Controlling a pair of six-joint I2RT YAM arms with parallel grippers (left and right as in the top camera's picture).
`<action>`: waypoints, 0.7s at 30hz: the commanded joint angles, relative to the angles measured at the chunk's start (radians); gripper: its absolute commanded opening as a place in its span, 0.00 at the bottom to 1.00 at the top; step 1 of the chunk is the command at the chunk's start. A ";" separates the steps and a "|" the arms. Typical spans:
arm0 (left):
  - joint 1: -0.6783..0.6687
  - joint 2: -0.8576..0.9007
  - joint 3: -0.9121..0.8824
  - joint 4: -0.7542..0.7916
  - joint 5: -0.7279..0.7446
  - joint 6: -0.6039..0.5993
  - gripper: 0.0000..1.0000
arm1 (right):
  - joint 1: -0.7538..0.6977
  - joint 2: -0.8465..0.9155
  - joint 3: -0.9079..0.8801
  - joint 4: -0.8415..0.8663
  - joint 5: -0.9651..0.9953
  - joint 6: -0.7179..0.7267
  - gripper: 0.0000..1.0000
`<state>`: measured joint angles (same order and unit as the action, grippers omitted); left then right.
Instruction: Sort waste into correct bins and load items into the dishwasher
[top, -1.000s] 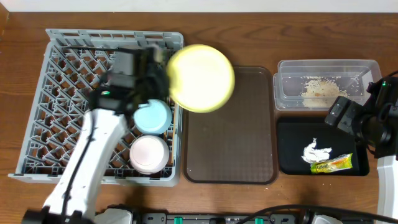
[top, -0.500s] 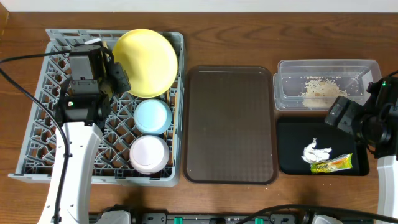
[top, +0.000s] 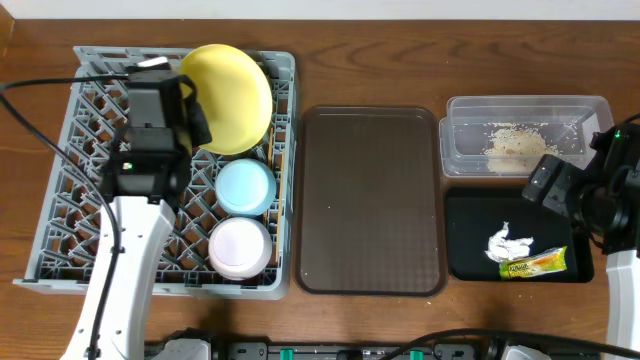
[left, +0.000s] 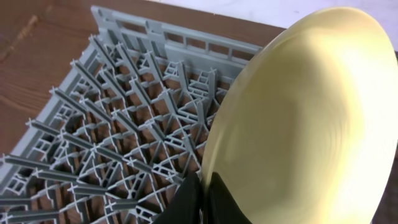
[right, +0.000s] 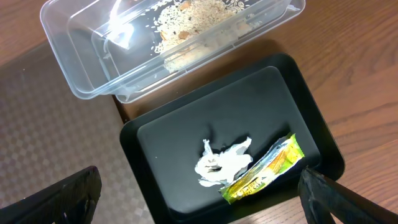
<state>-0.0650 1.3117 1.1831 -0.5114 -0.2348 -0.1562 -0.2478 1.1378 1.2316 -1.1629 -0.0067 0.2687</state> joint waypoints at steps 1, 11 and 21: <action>-0.076 -0.003 -0.001 0.019 -0.140 0.007 0.07 | -0.007 -0.003 0.012 0.000 0.002 0.000 0.99; -0.222 0.064 -0.001 0.049 -0.440 0.007 0.08 | -0.006 -0.003 0.011 0.000 0.002 0.000 0.99; -0.236 0.121 -0.001 0.053 -0.451 0.006 0.07 | -0.006 -0.001 0.012 -0.001 0.002 0.000 0.99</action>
<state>-0.2874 1.4235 1.1831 -0.4664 -0.6437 -0.1555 -0.2478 1.1378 1.2316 -1.1629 -0.0067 0.2687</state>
